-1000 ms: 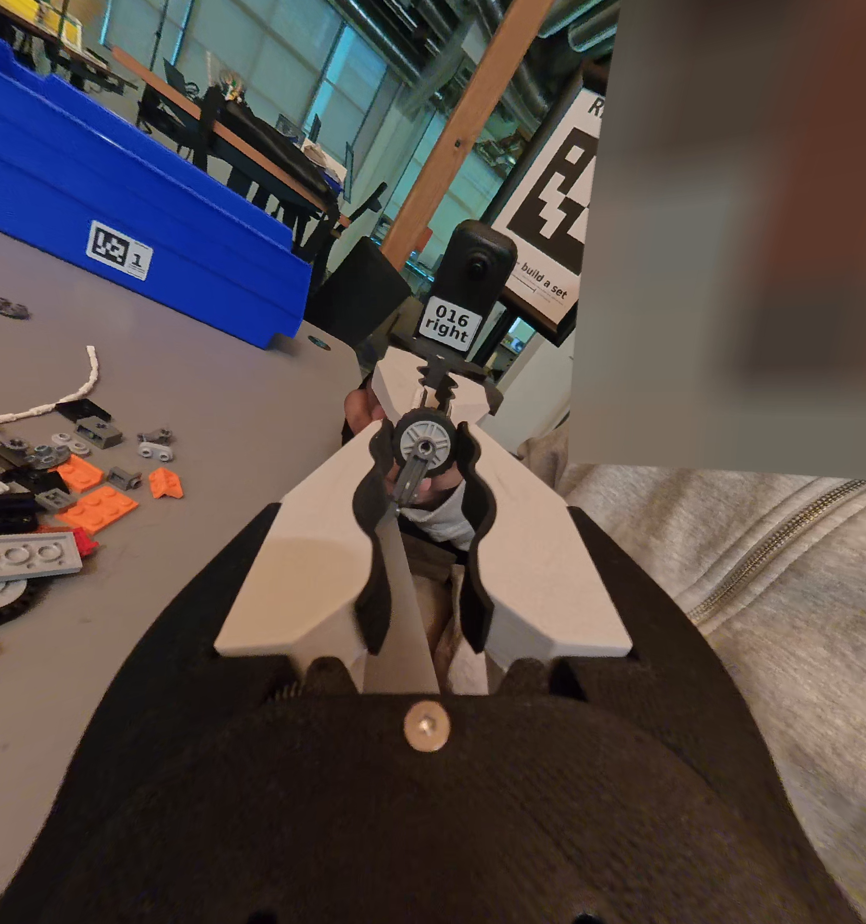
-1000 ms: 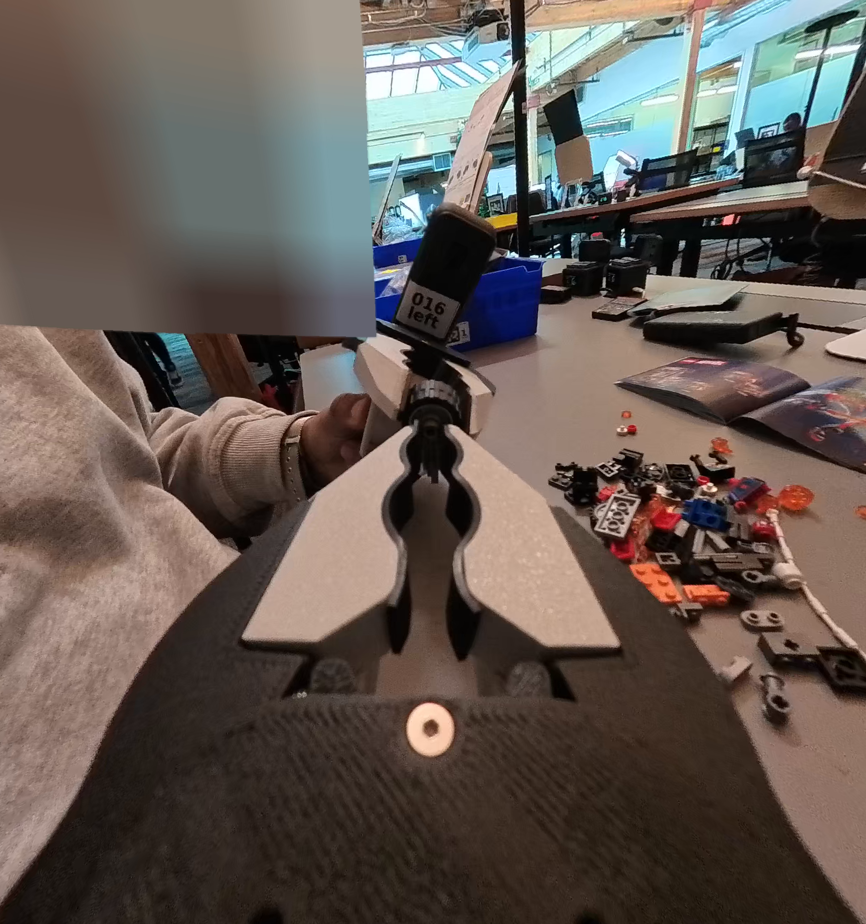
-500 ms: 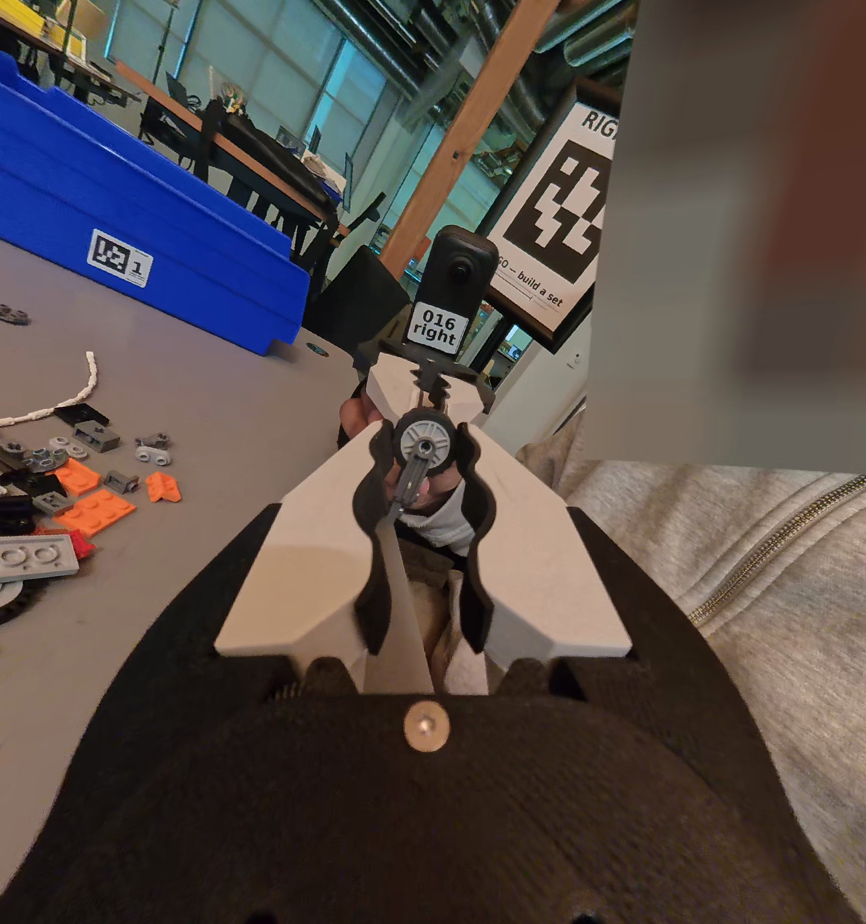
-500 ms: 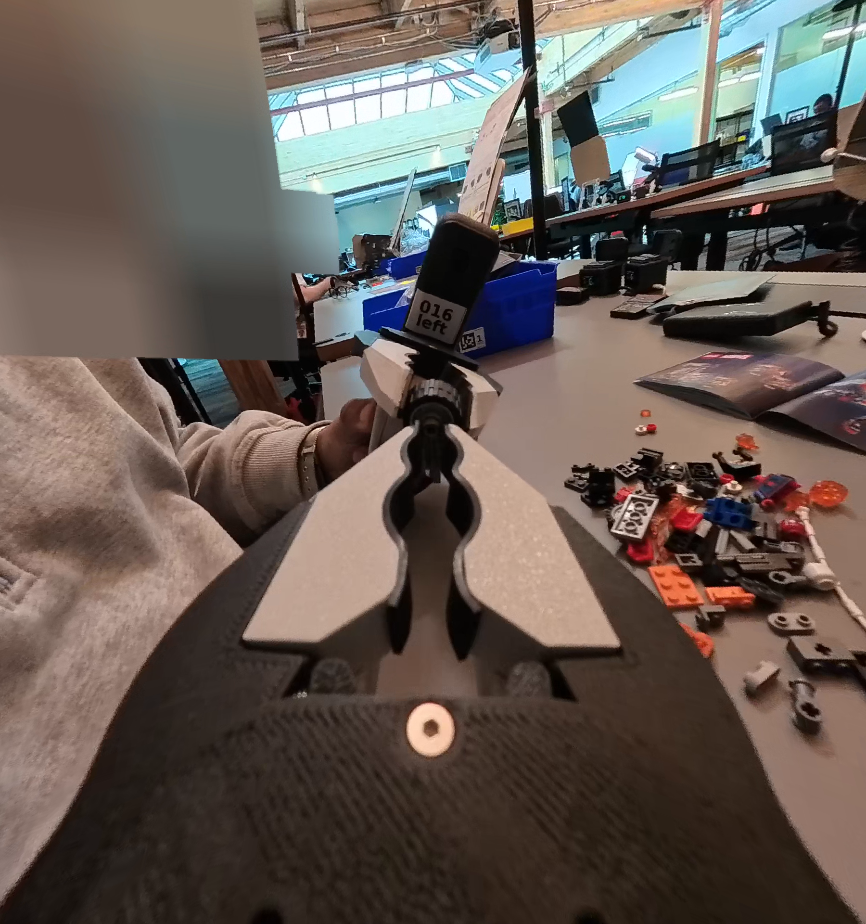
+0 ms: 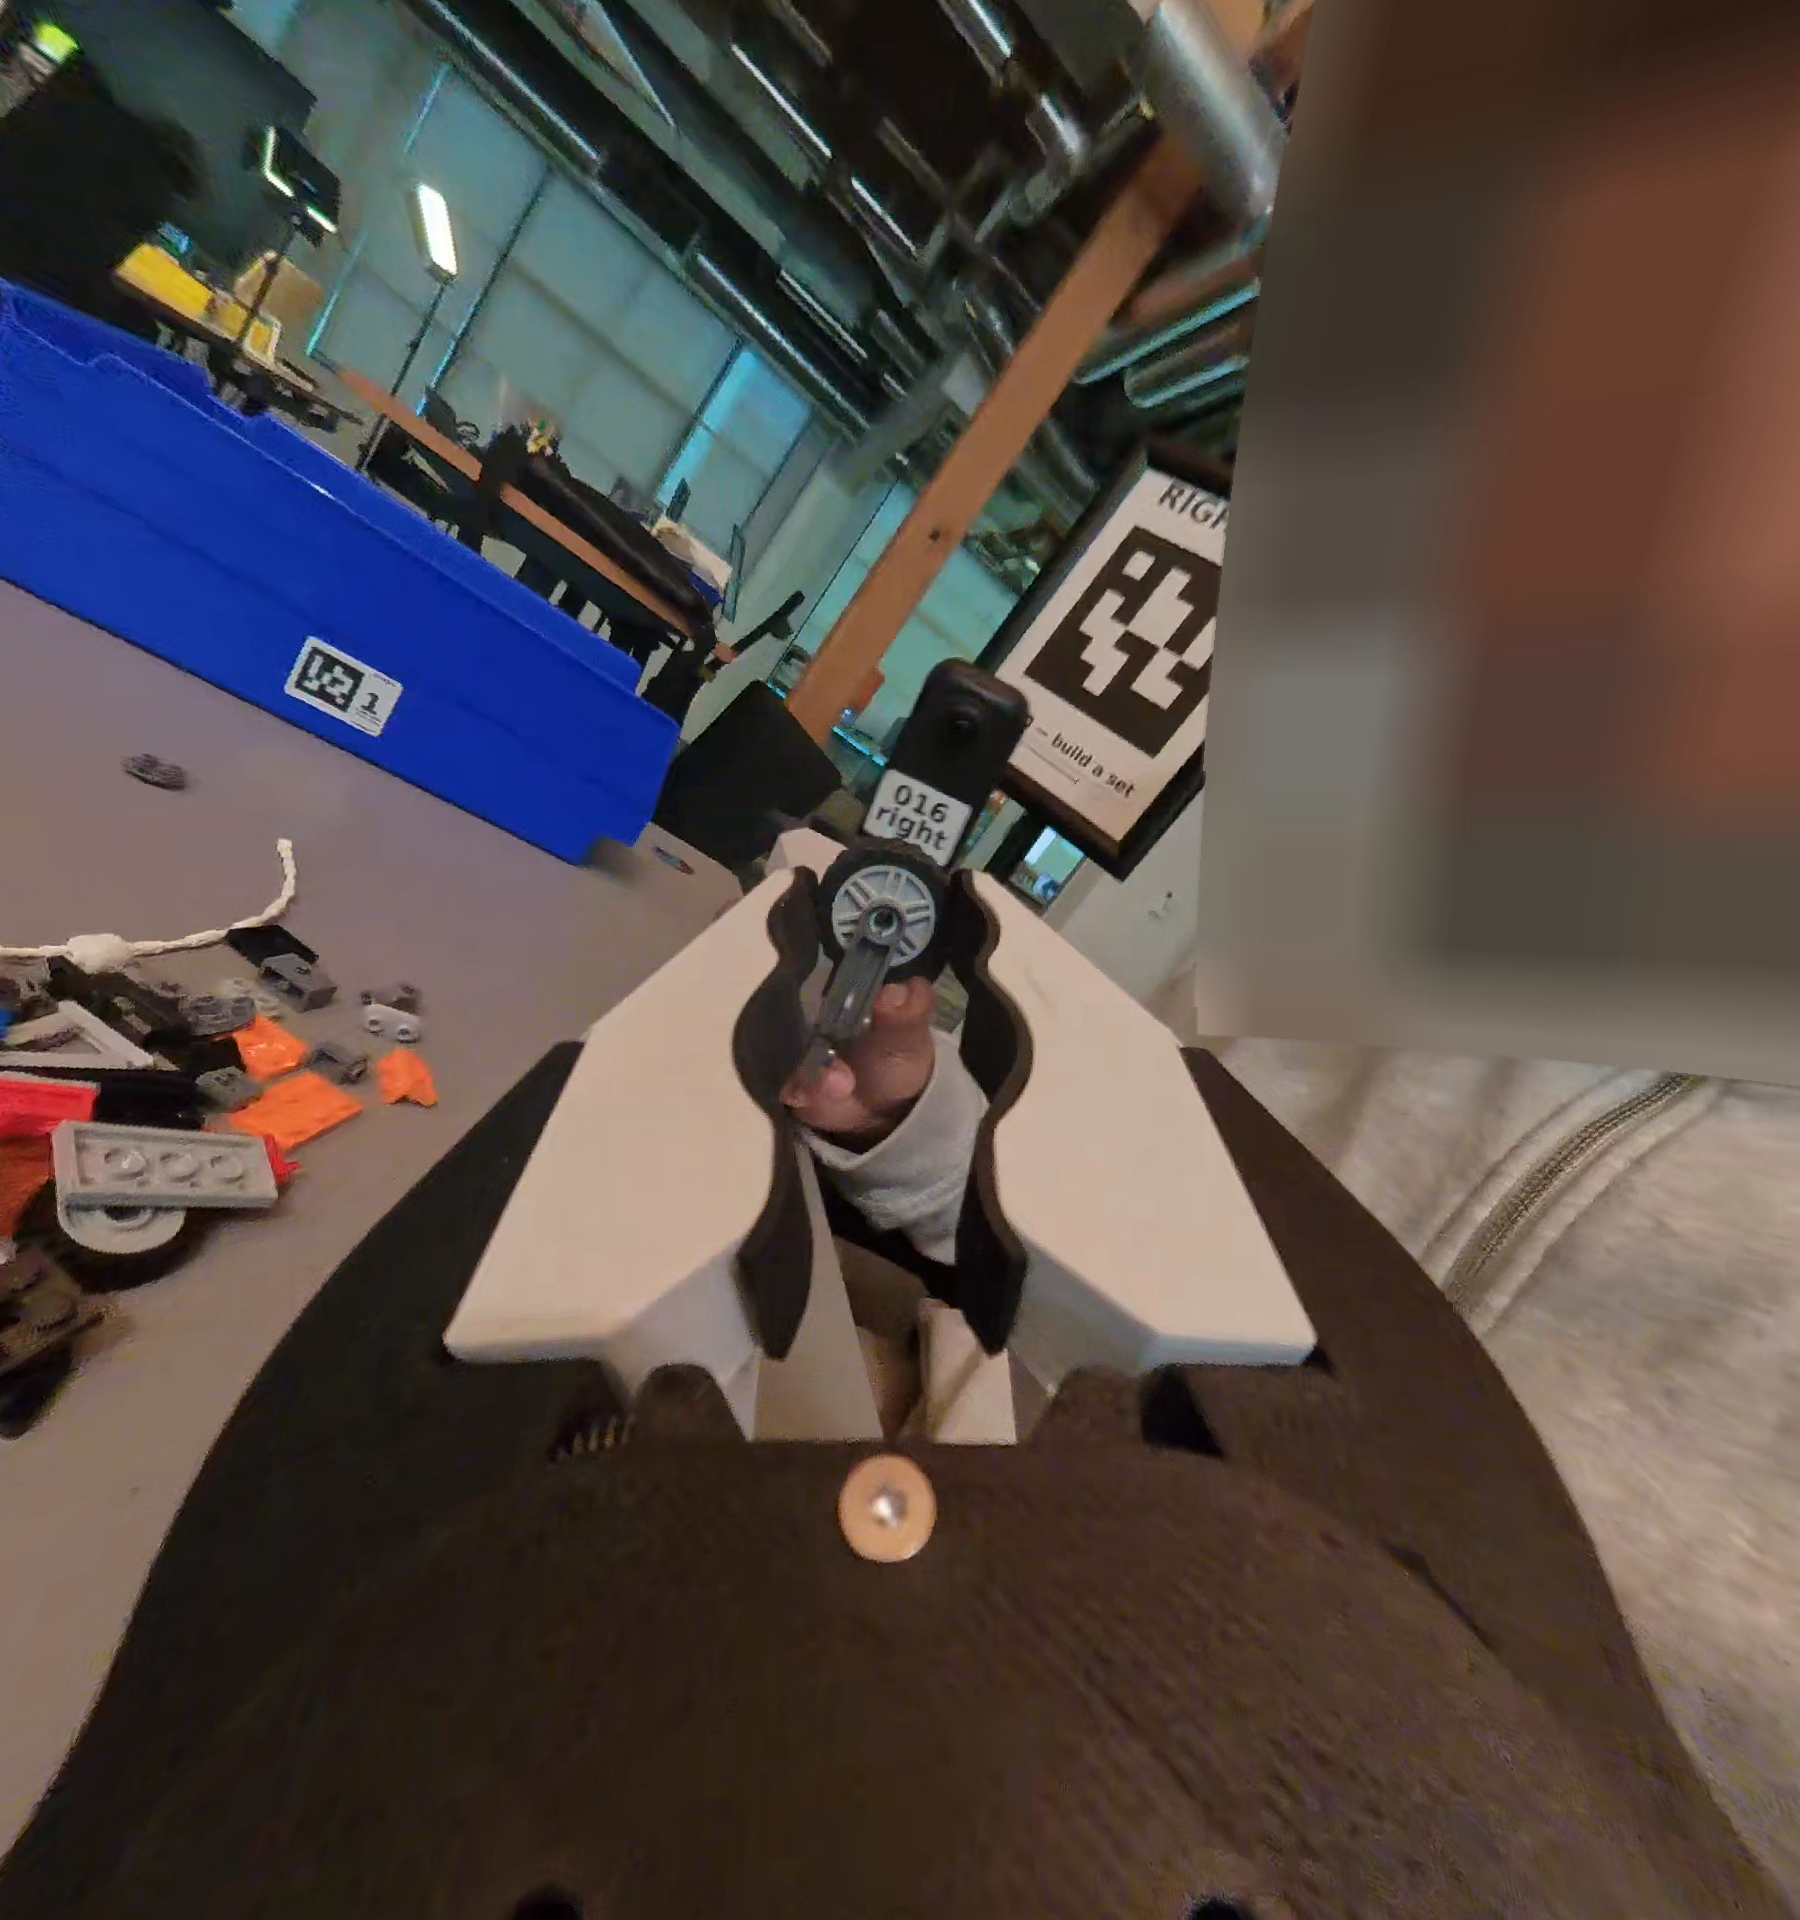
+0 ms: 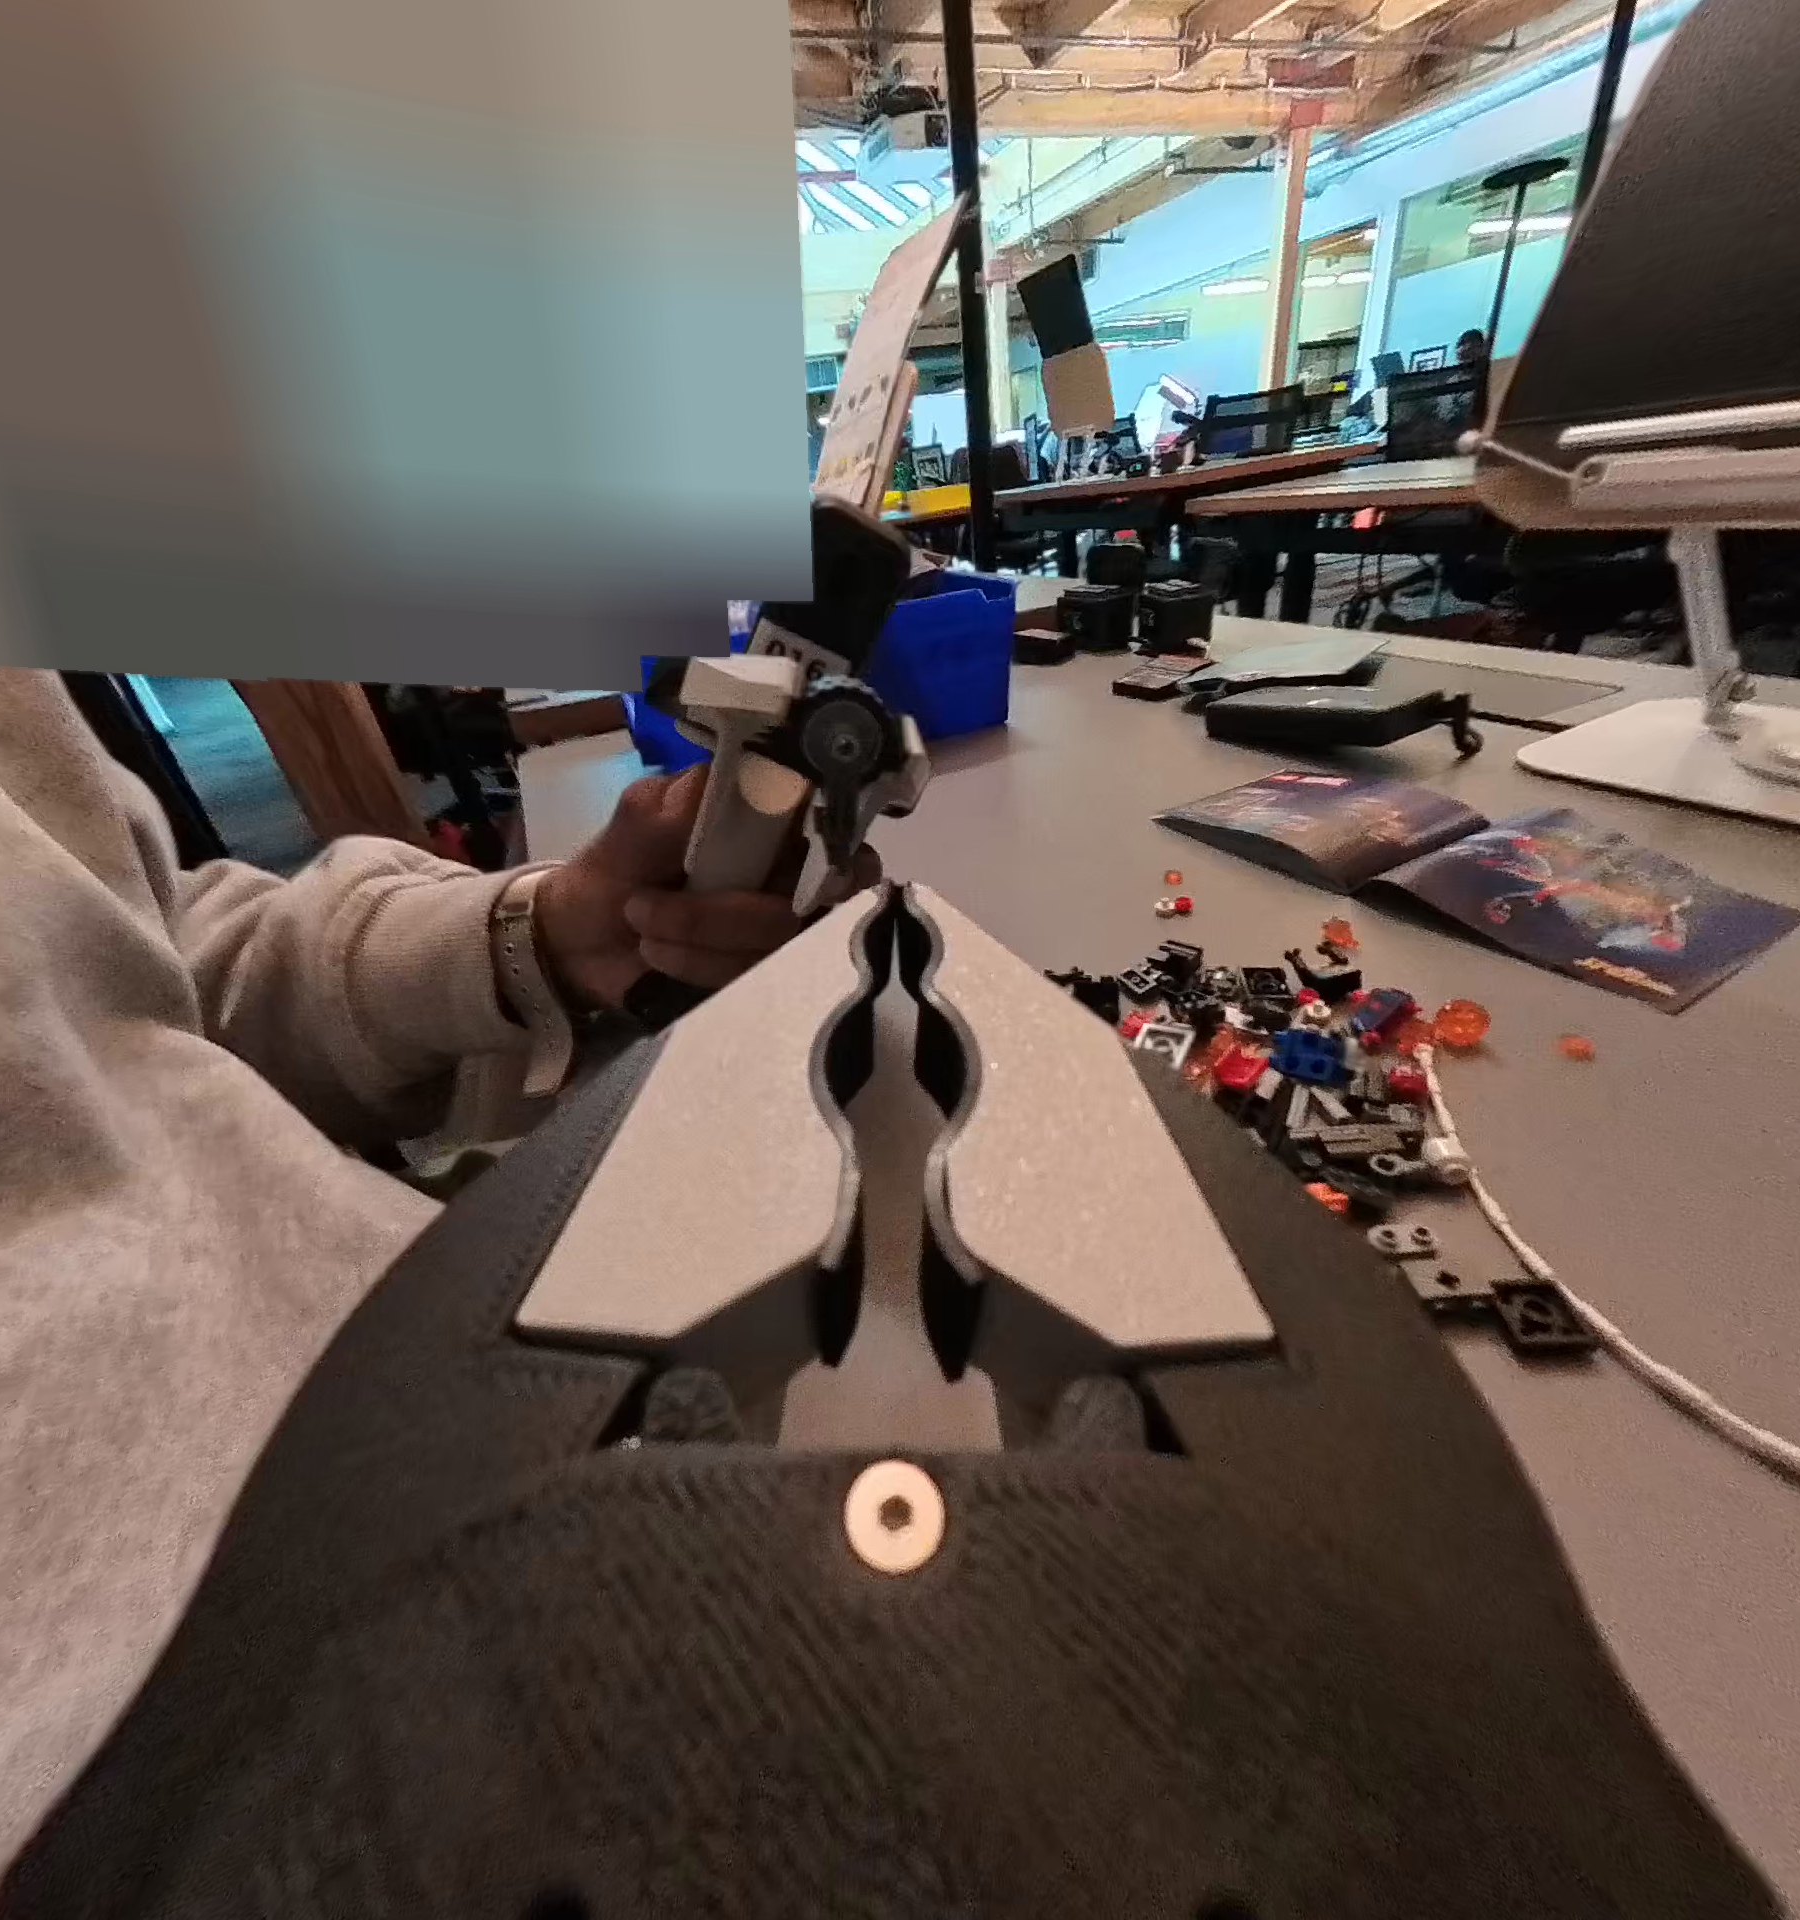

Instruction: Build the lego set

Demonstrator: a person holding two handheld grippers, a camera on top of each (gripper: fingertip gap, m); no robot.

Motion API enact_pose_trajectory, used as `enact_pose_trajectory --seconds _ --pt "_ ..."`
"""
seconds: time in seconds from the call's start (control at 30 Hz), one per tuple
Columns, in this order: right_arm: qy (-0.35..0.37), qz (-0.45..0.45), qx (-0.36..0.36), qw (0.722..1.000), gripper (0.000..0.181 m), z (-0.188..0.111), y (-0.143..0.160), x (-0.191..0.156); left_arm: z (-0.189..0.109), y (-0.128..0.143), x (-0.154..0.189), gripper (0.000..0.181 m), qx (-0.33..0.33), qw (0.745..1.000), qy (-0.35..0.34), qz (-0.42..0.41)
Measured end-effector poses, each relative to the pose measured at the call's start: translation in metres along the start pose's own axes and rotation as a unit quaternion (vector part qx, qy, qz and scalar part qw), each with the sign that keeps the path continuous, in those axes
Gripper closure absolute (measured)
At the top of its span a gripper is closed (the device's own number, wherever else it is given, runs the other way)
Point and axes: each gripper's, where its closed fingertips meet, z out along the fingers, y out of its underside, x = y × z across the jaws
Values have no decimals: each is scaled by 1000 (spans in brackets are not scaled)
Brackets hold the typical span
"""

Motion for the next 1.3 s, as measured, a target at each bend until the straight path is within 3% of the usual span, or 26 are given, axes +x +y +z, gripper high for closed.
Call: enact_pose_trajectory --seconds 0.03,0.17,0.43,1.3 --pt "1 -11 -1 1000 175 3 1 -4 2 2 0 156 -8 1000 0 6" --pt "-6 -20 -4 1000 164 12 2 -15 8 13 0 157 -34 999 -6 11" --pt "1 -38 -3 999 175 13 2 -21 14 24 4 157 -58 998 14 -7" --pt "-22 -63 -4 998 176 4 2 -31 17 35 5 157 -85 996 25 -20"
